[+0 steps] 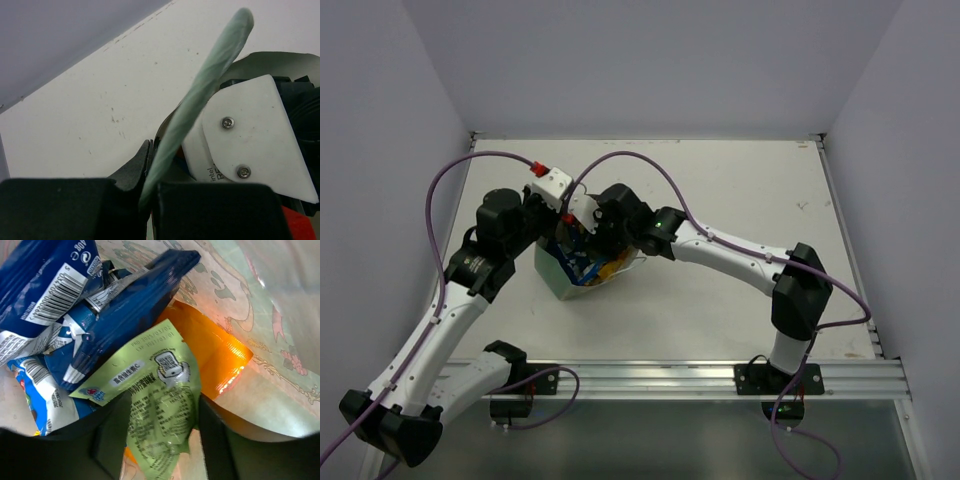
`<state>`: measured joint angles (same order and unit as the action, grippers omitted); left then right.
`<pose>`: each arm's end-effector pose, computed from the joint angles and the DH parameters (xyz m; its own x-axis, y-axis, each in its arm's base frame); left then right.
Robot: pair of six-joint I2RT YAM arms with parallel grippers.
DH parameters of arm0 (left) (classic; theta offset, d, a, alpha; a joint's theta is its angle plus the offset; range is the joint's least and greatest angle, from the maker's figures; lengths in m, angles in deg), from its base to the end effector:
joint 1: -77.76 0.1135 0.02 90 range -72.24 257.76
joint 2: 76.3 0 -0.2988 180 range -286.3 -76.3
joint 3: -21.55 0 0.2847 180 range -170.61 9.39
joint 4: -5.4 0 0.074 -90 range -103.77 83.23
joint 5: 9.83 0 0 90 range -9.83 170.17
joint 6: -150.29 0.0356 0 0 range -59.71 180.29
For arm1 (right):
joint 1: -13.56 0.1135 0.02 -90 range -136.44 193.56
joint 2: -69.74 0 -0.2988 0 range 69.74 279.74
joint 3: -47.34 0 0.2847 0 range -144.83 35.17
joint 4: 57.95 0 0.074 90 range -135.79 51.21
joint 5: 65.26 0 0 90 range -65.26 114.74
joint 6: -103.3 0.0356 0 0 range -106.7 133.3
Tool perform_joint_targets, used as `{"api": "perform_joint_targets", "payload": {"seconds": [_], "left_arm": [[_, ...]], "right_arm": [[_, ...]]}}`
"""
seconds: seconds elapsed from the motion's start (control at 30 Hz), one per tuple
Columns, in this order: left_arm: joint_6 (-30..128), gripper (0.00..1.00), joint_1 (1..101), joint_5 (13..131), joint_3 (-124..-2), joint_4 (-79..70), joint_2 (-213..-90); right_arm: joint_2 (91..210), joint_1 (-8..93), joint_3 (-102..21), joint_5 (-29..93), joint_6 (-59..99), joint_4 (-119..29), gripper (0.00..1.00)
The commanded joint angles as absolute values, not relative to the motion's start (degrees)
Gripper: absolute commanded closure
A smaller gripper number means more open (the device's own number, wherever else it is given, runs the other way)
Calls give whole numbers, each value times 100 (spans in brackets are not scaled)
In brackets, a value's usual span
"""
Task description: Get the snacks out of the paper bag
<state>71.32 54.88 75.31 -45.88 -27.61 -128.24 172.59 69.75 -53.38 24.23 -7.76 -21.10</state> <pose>0.1965 -0.0862 0.3918 -0.1839 0.2845 -0.9409 0.5064 0.8478 0.1574 0.2541 0.3788 0.3253 -0.0295 -0.6898 -0.7234 -0.8975 0.3368 -0.2846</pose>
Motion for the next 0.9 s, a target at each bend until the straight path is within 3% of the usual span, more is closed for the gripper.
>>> {"api": "perform_joint_targets", "payload": {"seconds": [0.0, 0.03, 0.3, 0.63, 0.87], "left_arm": [[7119, 100, 5438, 7235, -4766, -2470, -12649], [7119, 100, 5438, 7235, -4766, -2470, -12649], [7101, 100, 5438, 7314, -4739, -2435, -12675], [7110, 100, 5438, 7648, -4713, -2356, -12728], [7259, 100, 5447, 7806, -4765, -2312, -12780]], "right_arm": [[17415, 6885, -5210, 2324, -656, -2091, 46], [17398, 6893, -5184, 2325, -656, -2092, 55], [16793, 6885, -5087, 2394, -577, -2127, 100], [15247, 6885, -5193, 2439, -244, -2153, 100], [14367, 6438, -5149, 1623, 353, -2329, 100]]}}
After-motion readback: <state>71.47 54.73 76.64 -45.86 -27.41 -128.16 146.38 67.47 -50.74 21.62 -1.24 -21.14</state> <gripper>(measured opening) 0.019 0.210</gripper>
